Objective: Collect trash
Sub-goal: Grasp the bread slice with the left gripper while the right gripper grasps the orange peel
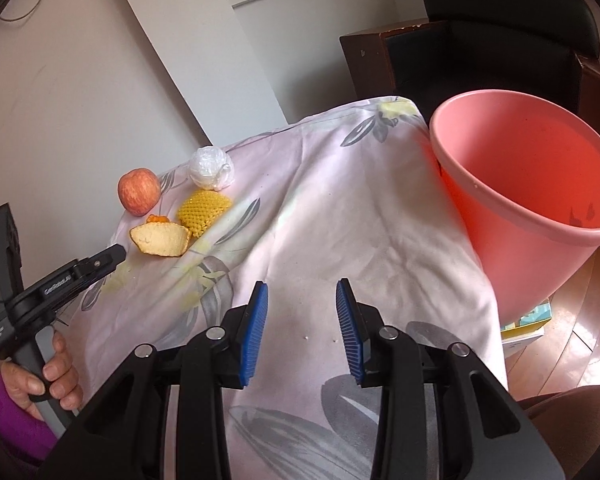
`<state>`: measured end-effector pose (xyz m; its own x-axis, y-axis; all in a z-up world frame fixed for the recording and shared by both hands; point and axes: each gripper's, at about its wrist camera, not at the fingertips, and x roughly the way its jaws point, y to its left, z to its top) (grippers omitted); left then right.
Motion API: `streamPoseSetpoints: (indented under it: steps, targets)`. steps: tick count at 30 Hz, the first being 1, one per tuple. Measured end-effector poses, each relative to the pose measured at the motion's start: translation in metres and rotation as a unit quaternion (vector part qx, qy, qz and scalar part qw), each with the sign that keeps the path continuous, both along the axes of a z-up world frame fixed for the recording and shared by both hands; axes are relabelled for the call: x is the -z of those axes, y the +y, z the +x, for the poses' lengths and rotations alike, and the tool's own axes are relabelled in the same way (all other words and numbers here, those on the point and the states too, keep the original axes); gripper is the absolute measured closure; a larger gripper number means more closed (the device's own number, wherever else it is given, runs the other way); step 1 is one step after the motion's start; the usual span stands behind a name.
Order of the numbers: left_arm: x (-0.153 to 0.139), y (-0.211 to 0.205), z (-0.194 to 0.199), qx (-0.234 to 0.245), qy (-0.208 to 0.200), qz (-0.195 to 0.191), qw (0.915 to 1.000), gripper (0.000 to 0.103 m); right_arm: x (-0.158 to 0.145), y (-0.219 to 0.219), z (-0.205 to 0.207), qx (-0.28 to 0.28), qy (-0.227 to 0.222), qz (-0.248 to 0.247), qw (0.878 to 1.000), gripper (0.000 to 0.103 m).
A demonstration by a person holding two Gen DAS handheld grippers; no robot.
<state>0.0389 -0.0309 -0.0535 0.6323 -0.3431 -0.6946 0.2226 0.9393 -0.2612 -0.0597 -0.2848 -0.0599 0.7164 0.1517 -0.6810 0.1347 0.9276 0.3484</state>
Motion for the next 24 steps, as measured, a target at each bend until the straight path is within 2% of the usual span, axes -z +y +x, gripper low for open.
streamPoseSetpoints:
  steps: [6, 8, 10, 12, 19, 24]
  targets:
    - [0.006, -0.008, 0.019, -0.005, 0.003, 0.005, 1.0000, 0.071, 0.001, 0.011, 0.012, -0.016, 0.001, 0.003, 1.000, 0.067]
    - [0.008, -0.010, 0.024, -0.007, 0.002, 0.007, 1.0000, 0.075, 0.000, 0.016, 0.017, -0.024, 0.001, 0.004, 1.000, 0.067]
    - [0.008, -0.010, 0.028, -0.007, 0.003, 0.004, 1.0000, 0.091, -0.001, 0.023, 0.024, -0.037, -0.001, 0.003, 0.999, 0.067]
    - [0.009, -0.010, 0.030, -0.003, 0.006, 0.005, 1.0000, 0.096, -0.003, 0.029, 0.029, -0.046, -0.002, 0.004, 0.999, 0.067]
    - [-0.003, 0.013, 0.016, 0.006, 0.001, -0.013, 0.9999, 0.098, -0.009, 0.056, 0.059, -0.086, -0.007, 0.016, 0.996, 0.067]
    - [-0.009, 0.041, 0.006, -0.003, 0.004, -0.027, 0.9996, 0.098, -0.010, 0.087, 0.086, -0.121, 0.002, 0.044, 0.992, 0.067]
